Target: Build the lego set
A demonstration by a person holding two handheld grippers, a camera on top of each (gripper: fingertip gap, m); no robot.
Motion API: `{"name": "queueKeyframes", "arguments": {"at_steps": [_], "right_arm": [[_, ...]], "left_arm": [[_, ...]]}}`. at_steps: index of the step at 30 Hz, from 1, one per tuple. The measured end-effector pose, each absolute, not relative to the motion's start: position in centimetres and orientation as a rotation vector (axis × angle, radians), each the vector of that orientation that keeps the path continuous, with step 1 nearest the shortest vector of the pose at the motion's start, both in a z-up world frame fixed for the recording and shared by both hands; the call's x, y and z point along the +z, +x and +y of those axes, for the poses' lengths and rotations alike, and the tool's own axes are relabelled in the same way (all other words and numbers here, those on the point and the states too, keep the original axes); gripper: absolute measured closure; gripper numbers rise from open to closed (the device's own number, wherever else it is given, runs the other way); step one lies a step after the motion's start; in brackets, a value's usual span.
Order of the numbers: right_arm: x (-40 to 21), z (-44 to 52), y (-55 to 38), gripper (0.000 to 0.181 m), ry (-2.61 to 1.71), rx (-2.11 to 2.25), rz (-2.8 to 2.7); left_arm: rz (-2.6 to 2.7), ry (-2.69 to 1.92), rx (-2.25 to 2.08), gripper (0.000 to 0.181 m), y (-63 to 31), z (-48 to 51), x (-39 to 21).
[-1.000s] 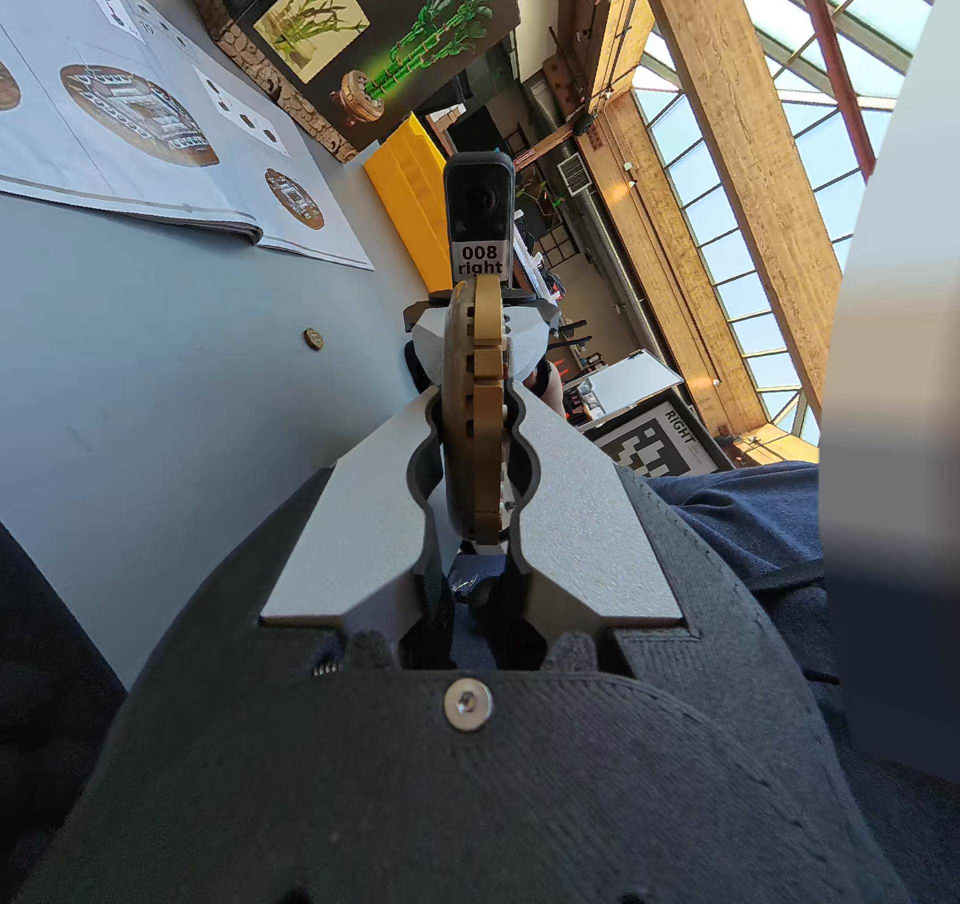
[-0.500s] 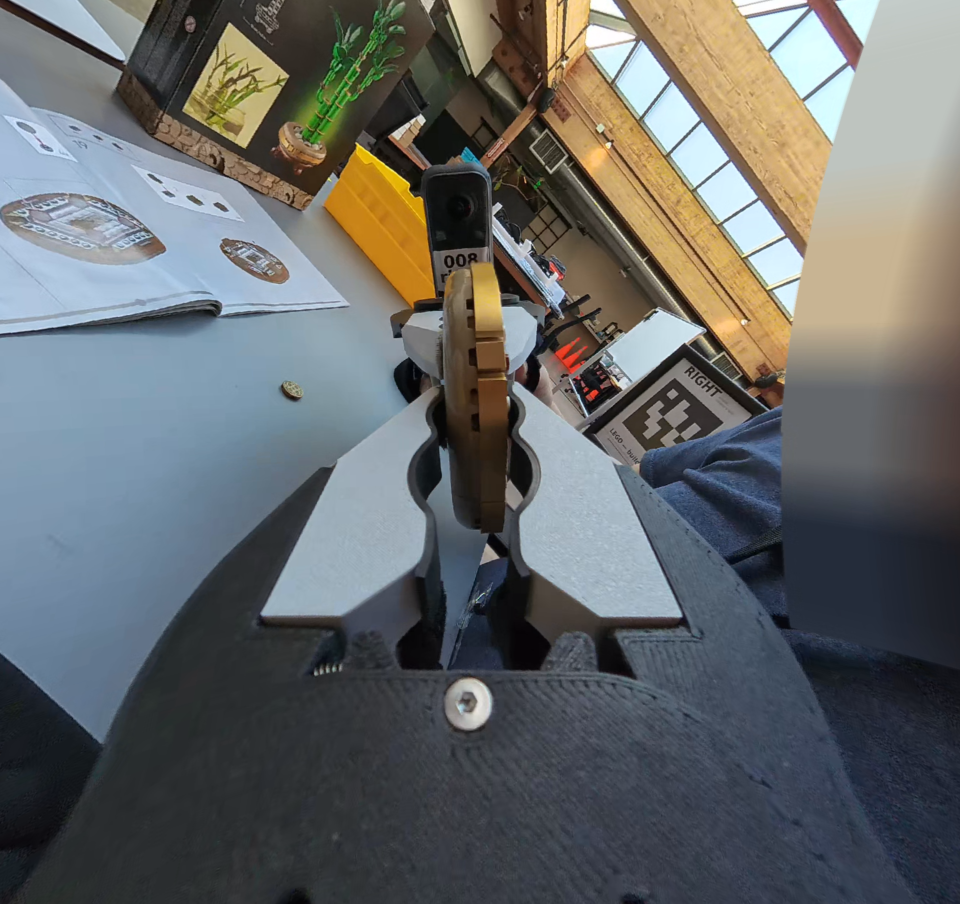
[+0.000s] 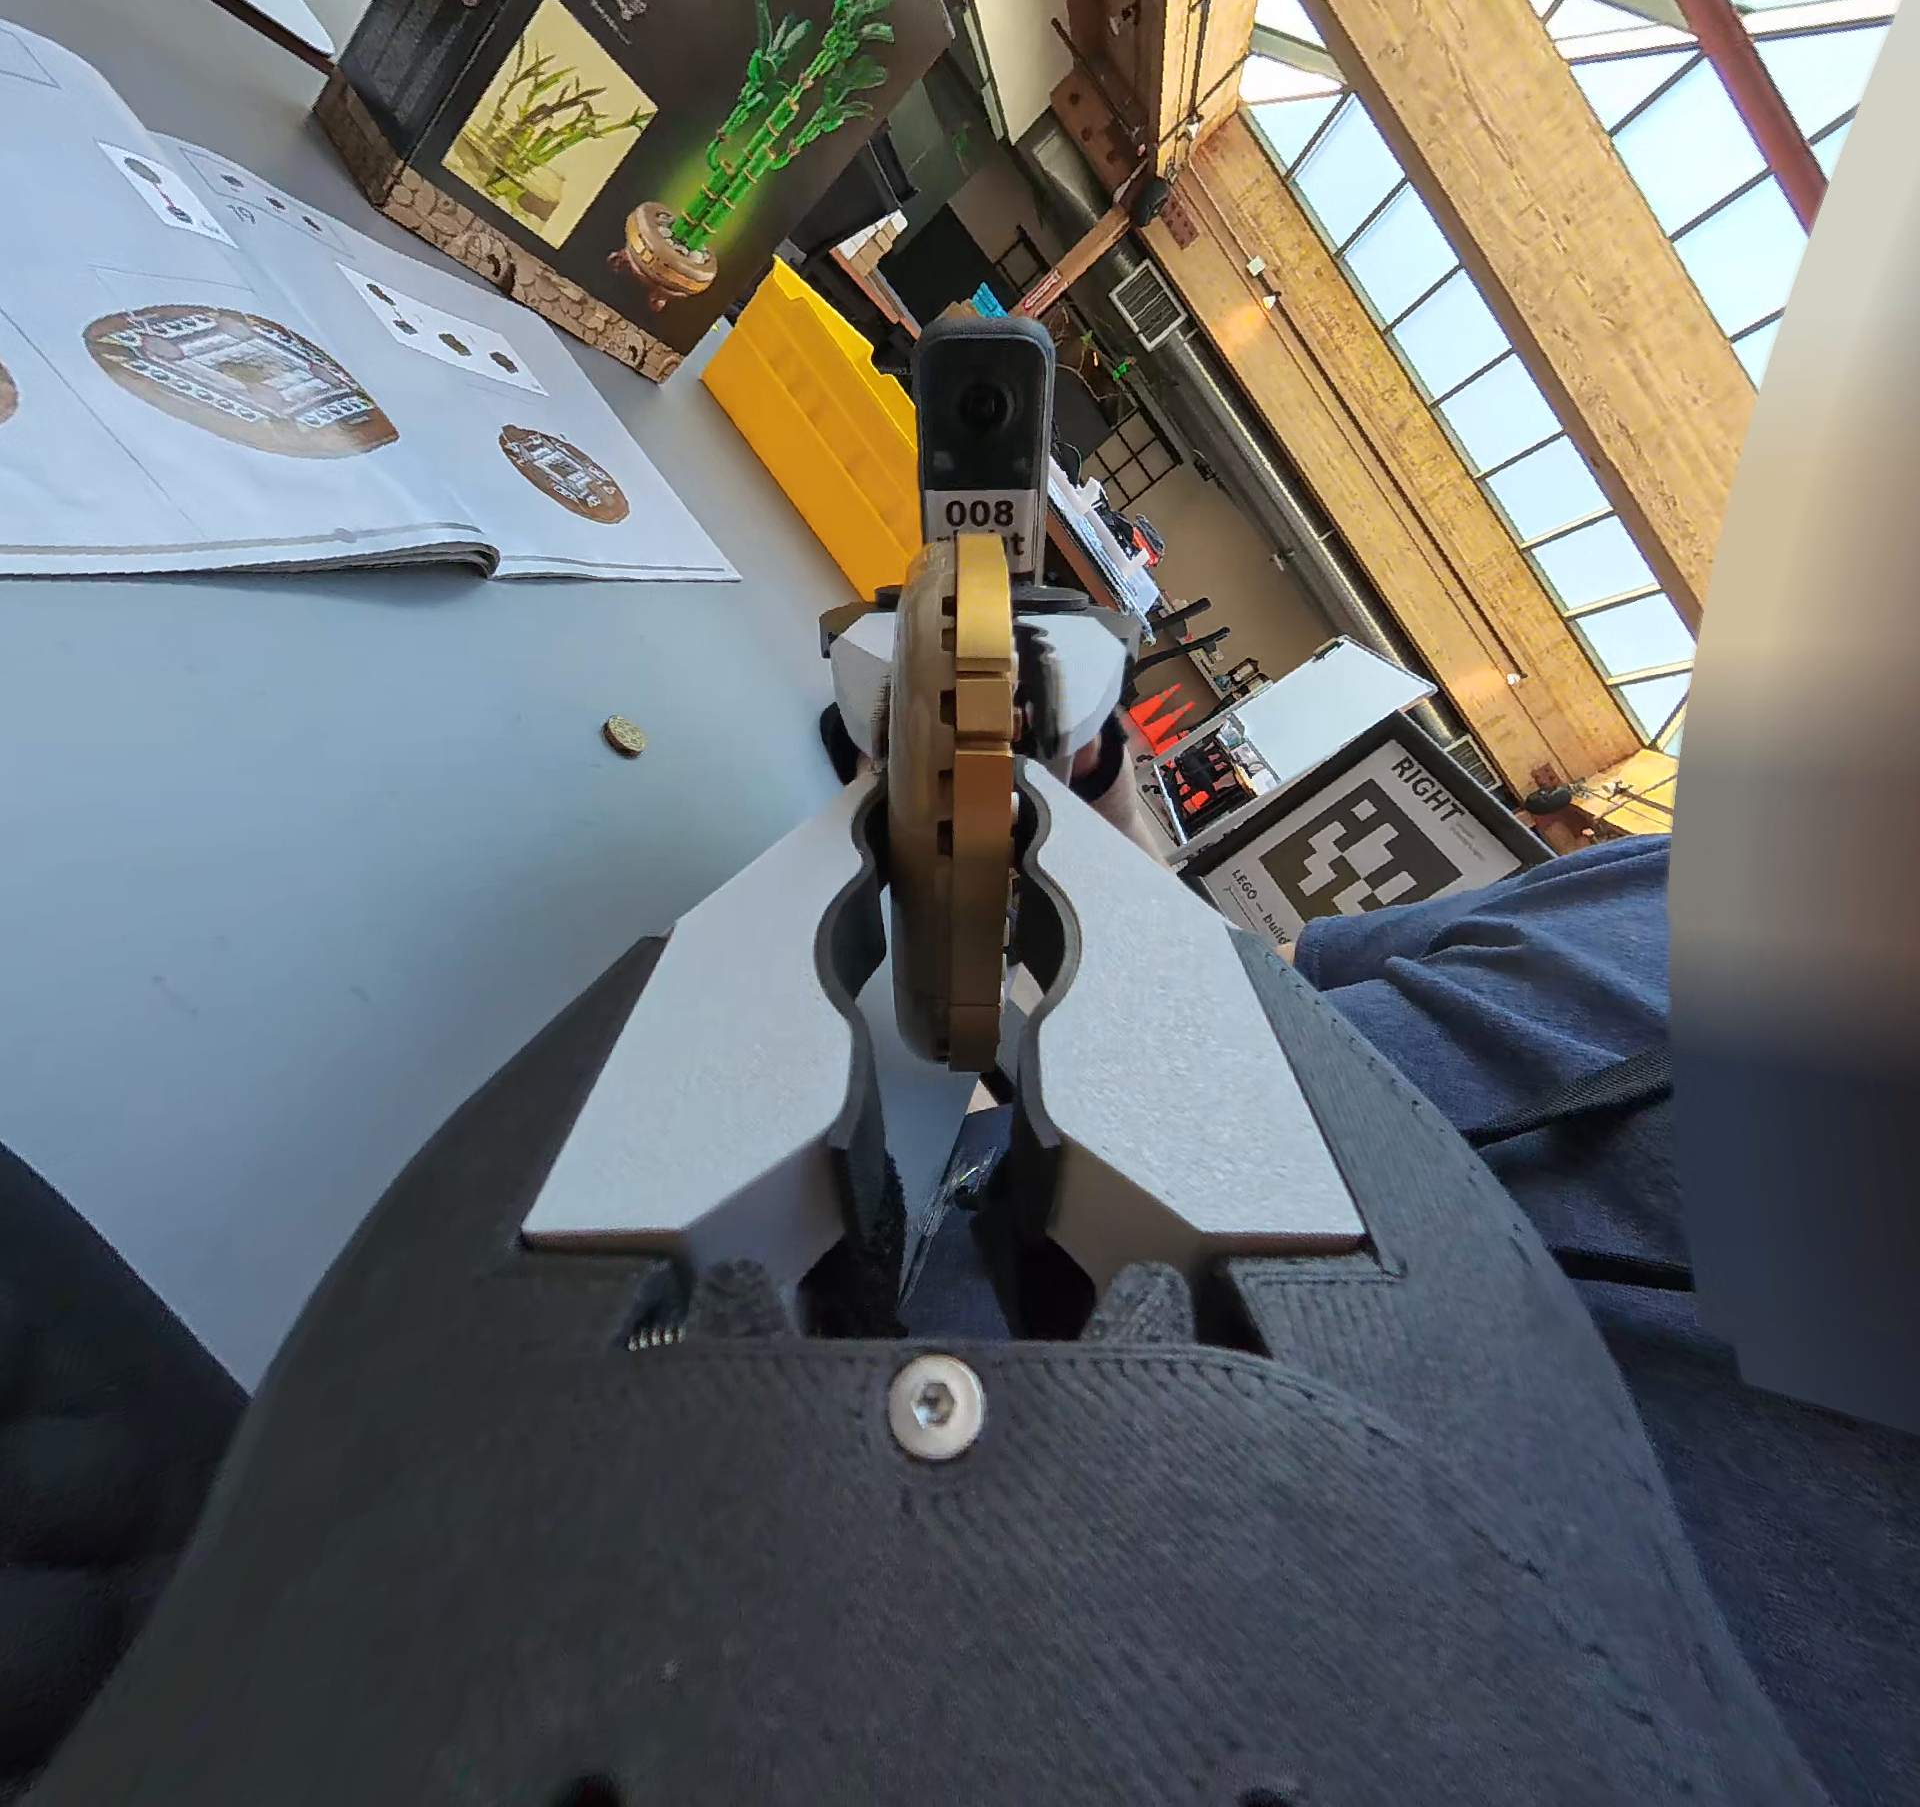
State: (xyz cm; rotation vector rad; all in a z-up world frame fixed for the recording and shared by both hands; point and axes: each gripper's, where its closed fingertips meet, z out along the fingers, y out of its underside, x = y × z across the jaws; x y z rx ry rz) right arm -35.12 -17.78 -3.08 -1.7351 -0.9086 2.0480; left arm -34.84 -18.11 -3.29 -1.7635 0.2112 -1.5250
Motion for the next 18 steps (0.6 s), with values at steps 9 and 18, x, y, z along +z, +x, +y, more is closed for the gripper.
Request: {"name": "queueKeyframes", "arguments": {"at_steps": [9, 18], "right_arm": [[-4.19, -17.43, -35.60, 0.158, -1.855, 1.947, -0.918], [-3.73, -17.83, -35.48, 0.162, -1.829, 1.997, -0.942]], "left_arm": [[0.186, -1.779, -1.507, 0.162, -34.84, -18.03, -3.82], [0.186, -1.767, -1.540, 0.163, -34.76, -18.29, -3.49]]}}
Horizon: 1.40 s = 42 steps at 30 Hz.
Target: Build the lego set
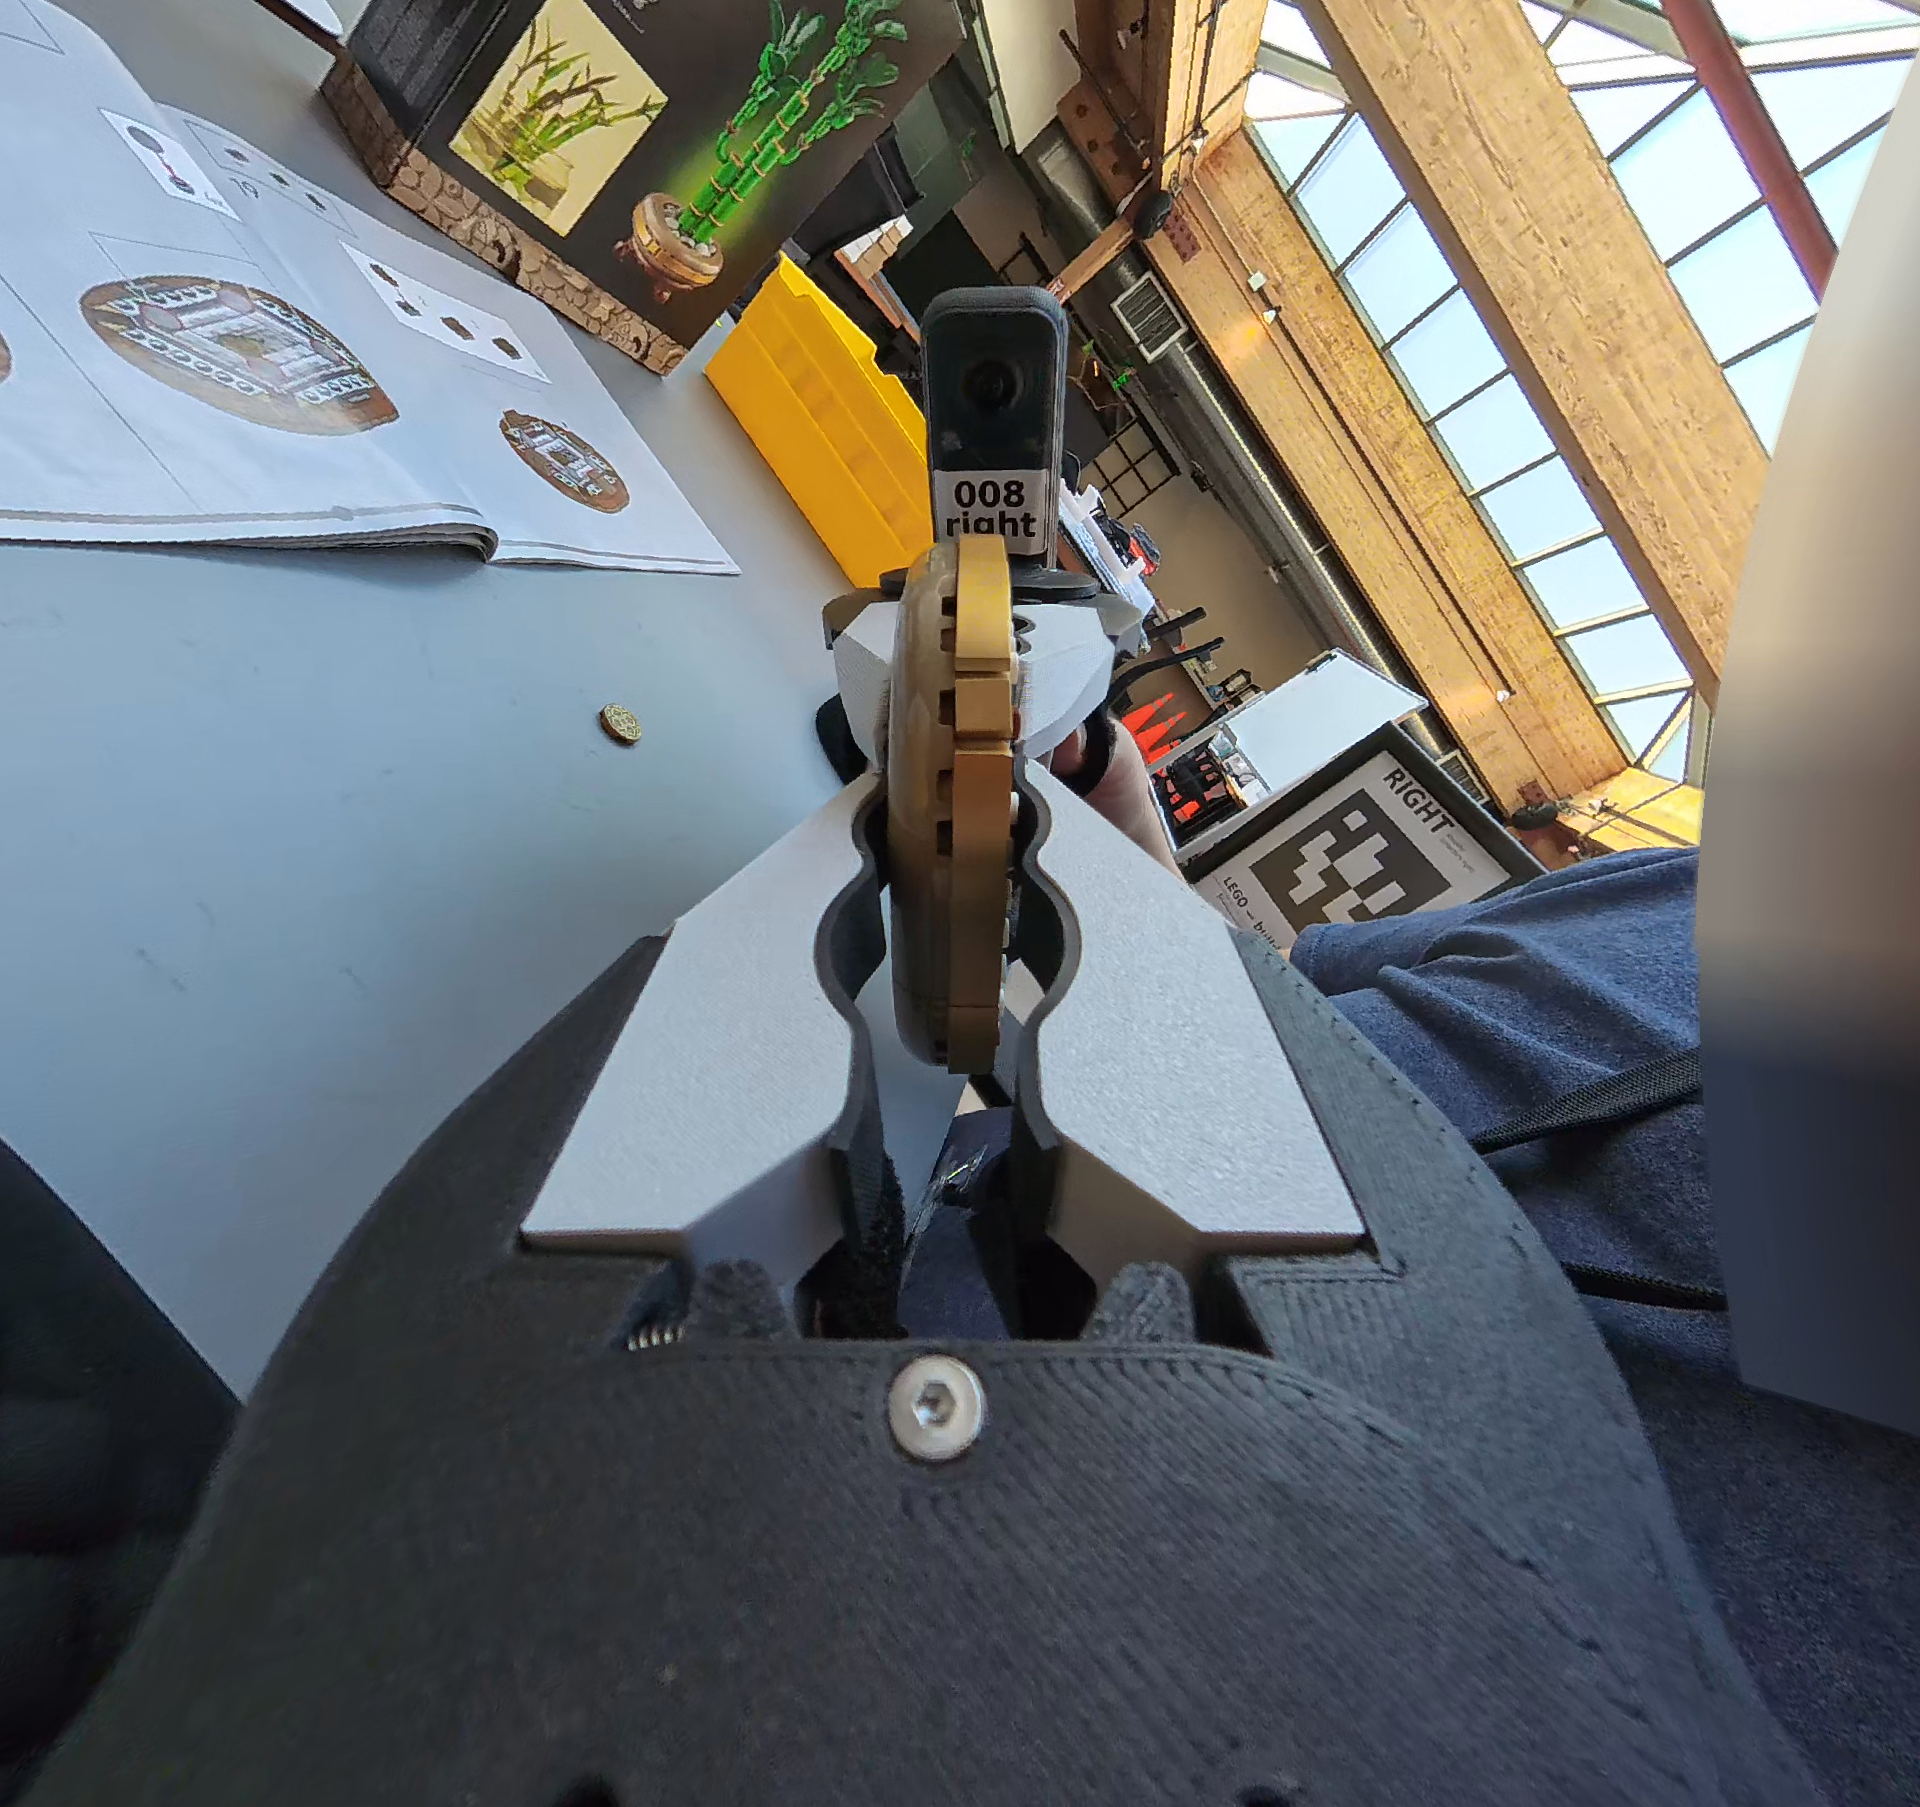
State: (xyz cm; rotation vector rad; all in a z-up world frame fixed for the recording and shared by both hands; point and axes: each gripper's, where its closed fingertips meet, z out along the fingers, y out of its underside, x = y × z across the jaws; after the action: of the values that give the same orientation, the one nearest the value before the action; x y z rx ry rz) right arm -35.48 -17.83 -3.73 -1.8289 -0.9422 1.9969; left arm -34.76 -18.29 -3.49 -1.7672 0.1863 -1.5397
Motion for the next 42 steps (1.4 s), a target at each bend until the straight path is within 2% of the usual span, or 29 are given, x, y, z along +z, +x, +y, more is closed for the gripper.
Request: {"name": "queueKeyframes", "arguments": {"at_steps": [14, 18, 20, 21, 22, 32, 38, 42], "right_arm": [[-3.4, -18.3, -35.2, 0.162, -1.793, 2.039, -0.982], [-3.2, -18.7, -35.0, 0.141, -1.746, 2.056, -1.029], [-3.9, -18.4, -35.0, 0.146, -1.779, 1.987, -1.041], [-4.5, -18.2, -35.0, 0.159, -1.822, 1.962, -1.035], [-4.7, -18.2, -34.9, 0.160, -1.847, 1.980, -1.020], [-5.5, -17.4, -34.8, 0.162, -1.998, 2.392, -0.607], [-6.3, -16.7, -35.3, 0.161, -2.070, 2.356, -0.583], [-6.3, -16.9, -36.4, 0.162, -2.097, 2.344, -0.621]], "left_arm": [[0.140, -1.738, -1.625, 0.162, -34.7, -18.5, -3.3], [0.096, -1.754, -1.647, 0.163, -34.8, -18.3, -3.6], [0.060, -1.769, -1.667, 0.162, -34.7, -18.2, -4.0], [0.046, -1.771, -1.688, 0.162, -34.7, -18.2, -4.1], [0.026, -1.775, -1.704, 0.162, -34.6, -18.2, -4.3], [-0.117, -1.721, -1.874, 0.154, -35.3, -18.3, -4.8], [-0.135, -1.761, -1.904, 0.147, -35.2, -19.1, -5.9], [-0.132, -1.752, -1.937, 0.153, -34.7, -19.2, -6.1]]}}
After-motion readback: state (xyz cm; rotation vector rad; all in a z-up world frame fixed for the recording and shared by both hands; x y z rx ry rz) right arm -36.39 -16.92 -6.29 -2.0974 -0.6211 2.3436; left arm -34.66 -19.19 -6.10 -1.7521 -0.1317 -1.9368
